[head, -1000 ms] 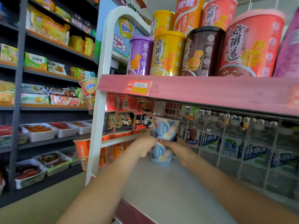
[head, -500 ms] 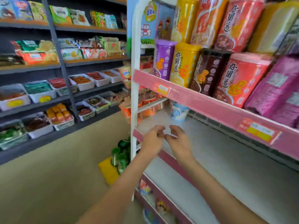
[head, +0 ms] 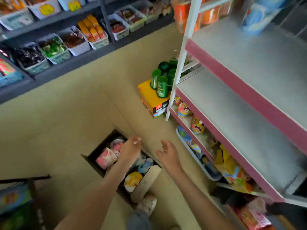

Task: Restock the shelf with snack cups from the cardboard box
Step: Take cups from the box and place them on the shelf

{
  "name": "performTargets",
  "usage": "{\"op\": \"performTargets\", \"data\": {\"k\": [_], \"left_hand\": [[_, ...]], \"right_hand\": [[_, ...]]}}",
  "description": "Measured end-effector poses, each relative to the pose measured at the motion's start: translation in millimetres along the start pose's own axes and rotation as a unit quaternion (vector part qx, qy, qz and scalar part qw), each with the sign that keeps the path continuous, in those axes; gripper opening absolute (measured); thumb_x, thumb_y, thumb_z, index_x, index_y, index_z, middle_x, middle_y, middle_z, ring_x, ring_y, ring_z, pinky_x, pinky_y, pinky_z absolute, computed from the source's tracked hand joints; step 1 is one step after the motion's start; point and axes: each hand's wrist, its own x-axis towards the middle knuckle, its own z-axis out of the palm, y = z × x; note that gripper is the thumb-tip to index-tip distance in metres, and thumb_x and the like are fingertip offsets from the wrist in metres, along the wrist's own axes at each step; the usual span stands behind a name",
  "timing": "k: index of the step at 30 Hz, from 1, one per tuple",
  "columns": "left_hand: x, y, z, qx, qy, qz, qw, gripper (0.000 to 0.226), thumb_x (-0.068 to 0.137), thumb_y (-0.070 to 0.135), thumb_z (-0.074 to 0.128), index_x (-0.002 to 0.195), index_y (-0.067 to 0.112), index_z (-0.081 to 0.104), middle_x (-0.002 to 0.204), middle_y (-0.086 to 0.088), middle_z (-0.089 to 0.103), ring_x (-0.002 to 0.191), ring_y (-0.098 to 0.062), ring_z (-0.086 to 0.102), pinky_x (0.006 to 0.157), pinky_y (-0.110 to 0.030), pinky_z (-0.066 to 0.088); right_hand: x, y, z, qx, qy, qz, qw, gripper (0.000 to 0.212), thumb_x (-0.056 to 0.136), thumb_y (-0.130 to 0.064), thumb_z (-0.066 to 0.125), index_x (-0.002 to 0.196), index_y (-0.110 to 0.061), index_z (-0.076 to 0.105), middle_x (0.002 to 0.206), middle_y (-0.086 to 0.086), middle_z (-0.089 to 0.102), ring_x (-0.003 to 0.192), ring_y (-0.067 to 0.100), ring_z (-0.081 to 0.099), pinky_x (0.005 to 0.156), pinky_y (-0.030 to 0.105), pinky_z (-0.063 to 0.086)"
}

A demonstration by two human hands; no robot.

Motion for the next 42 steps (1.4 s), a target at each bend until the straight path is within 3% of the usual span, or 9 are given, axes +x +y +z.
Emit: {"op": "performTargets", "data": {"k": [3, 7, 10, 12, 15, 21, 31, 37, 42], "left_hand": [[17.6, -66.7, 18.8, 0.024, -0.014, -0.051, 0.998, 0.027, 0.097, 0.009, 0.042, 0.123, 0.008, 0.051, 0.098, -0.006, 0.060, 0.066, -0.007, 0.048, 0.050, -0.012, 0.039], [49.7, -139.9, 37.2, 0.031, -0.015, -0.127, 0.991, 0.034, 0.093, 0.008, 0.047, 0.128, 0.008, 0.050, 0.121, -0.013, 0.059, 0.104, -0.026, 0.058, 0.076, -0.021, 0.041], [71.7, -175.5, 45.5, 0.084, -0.056, -0.140, 0.985, 0.042, 0.094, 0.007, 0.044, 0.136, 0.008, 0.039, 0.132, -0.010, 0.051, 0.118, -0.023, 0.050, 0.078, -0.023, 0.037], [83.4, -190.7, 48.0, 0.103, -0.066, -0.133, 0.984, 0.048, 0.095, 0.008, 0.043, 0.141, 0.013, 0.032, 0.132, -0.007, 0.050, 0.118, -0.021, 0.048, 0.070, -0.019, 0.029], [98.7, -212.9, 55.3, 0.115, -0.084, -0.133, 0.981, 0.055, 0.096, 0.008, 0.042, 0.147, 0.016, 0.022, 0.132, -0.010, 0.050, 0.117, -0.023, 0.049, 0.066, -0.014, 0.023], [111.1, -243.7, 89.8, 0.018, -0.139, -0.174, 0.975, 0.089, 0.090, 0.009, 0.057, 0.150, 0.021, -0.007, 0.127, -0.017, 0.056, 0.103, -0.031, 0.059, 0.069, -0.028, 0.047], [91.4, -218.5, 81.5, 0.088, -0.071, -0.153, 0.982, 0.044, 0.093, 0.007, 0.046, 0.136, 0.015, 0.042, 0.122, -0.010, 0.060, 0.110, -0.027, 0.057, 0.077, -0.032, 0.043], [76.0, -150.1, 40.6, 0.210, -0.028, -0.010, 0.977, 0.031, 0.096, 0.008, 0.040, 0.117, 0.014, 0.063, 0.107, -0.009, 0.068, 0.098, -0.025, 0.062, 0.081, -0.036, 0.049], [76.9, -89.4, -2.2, 0.118, 0.004, 0.005, 0.993, 0.020, 0.091, 0.026, 0.055, 0.096, 0.017, 0.072, 0.092, 0.001, 0.071, 0.090, -0.019, 0.063, 0.080, -0.035, 0.050]], "right_hand": [[12.6, 57.7, 42.5, -0.048, -0.034, 0.060, 0.996, 0.043, 0.091, -0.016, 0.059, 0.132, -0.009, 0.047, 0.126, 0.006, 0.050, 0.117, 0.018, 0.050, 0.089, 0.019, 0.038], [32.3, 101.2, 89.9, -0.083, -0.070, 0.078, 0.991, 0.039, 0.087, -0.007, 0.061, 0.125, -0.007, 0.052, 0.116, 0.004, 0.055, 0.104, 0.012, 0.052, 0.078, 0.013, 0.035], [56.5, 111.4, 125.4, -0.111, -0.117, 0.084, 0.983, 0.030, 0.084, 0.001, 0.062, 0.113, -0.002, 0.053, 0.092, -0.004, 0.053, 0.084, 0.004, 0.053, 0.070, 0.019, 0.044], [74.8, 116.5, 152.1, -0.149, -0.154, 0.075, 0.974, 0.041, 0.084, -0.004, 0.062, 0.122, -0.009, 0.048, 0.112, 0.006, 0.053, 0.107, 0.021, 0.055, 0.086, 0.033, 0.048], [97.6, 127.6, 188.1, -0.252, -0.226, 0.051, 0.940, 0.070, 0.090, 0.000, 0.052, 0.149, -0.017, 0.019, 0.150, 0.007, 0.030, 0.137, 0.024, 0.031, 0.107, 0.035, 0.035], [123.3, 163.7, 222.4, -0.378, -0.223, 0.016, 0.898, 0.066, 0.093, -0.001, 0.046, 0.150, -0.013, 0.014, 0.154, 0.009, 0.018, 0.139, 0.026, 0.023, 0.107, 0.037, 0.035], [115.9, 149.5, 195.1, -0.431, -0.199, -0.111, 0.873, 0.046, 0.099, -0.024, 0.043, 0.144, -0.018, 0.035, 0.134, 0.014, 0.036, 0.114, 0.035, 0.050, 0.091, 0.040, 0.044], [94.3, 103.1, 141.8, -0.316, -0.141, -0.051, 0.937, 0.032, 0.099, -0.022, 0.044, 0.128, -0.018, 0.057, 0.119, 0.012, 0.051, 0.107, 0.032, 0.054, 0.083, 0.036, 0.043], [68.8, 63.1, 106.2, -0.034, -0.067, 0.047, 0.996, 0.021, 0.094, -0.007, 0.051, 0.089, 0.010, 0.062, 0.080, 0.017, 0.056, 0.074, 0.029, 0.057, 0.070, 0.041, 0.047]]}}
